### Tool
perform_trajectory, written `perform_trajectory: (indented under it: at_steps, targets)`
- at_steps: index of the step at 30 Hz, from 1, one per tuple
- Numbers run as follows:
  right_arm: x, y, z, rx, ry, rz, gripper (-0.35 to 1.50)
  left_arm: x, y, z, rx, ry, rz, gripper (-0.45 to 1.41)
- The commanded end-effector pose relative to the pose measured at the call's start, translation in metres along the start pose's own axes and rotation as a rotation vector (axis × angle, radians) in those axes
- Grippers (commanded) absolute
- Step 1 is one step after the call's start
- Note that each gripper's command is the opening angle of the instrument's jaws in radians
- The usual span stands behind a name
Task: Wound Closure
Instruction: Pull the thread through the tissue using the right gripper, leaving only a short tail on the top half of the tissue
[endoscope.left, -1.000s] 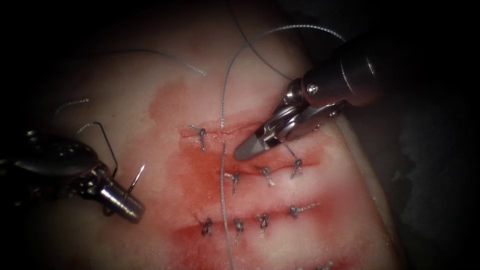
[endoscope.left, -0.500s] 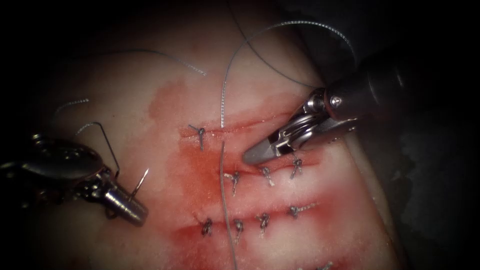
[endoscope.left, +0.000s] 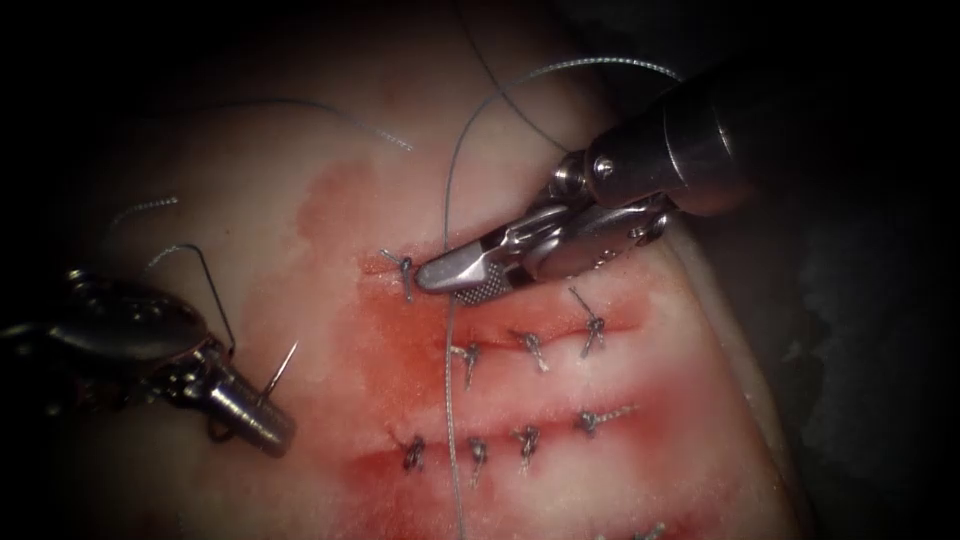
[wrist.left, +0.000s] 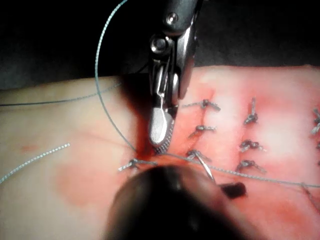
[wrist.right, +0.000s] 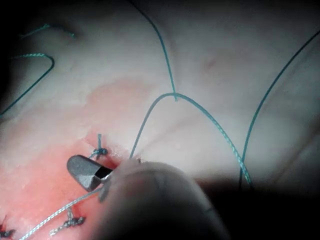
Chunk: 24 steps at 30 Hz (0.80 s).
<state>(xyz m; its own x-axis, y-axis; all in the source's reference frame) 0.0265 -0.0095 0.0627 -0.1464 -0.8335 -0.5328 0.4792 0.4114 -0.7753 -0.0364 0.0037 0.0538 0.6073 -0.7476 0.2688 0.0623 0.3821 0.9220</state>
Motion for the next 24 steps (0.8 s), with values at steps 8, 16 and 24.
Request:
perform_trajectory:
  at_steps: [8,16,24]
  targets:
    - [0.0003,0.0,0.001,0.024,-0.002,-0.004,0.84,-0.0005,0.0006,0.0005,0.006,0.004,-0.003,-0.37]
    - [-0.0004,0.0001,0.0025,0.03,-0.017,-0.003,0.52,-0.0004,0.0007,0.0006,0.005,0.009,-0.017,-0.33]
    - [-0.0001,-0.0004,0.0021,0.145,-0.024,-0.026,-0.35,-0.0003,0.0006,0.0006,0.005,0.014,-0.021,-0.33]
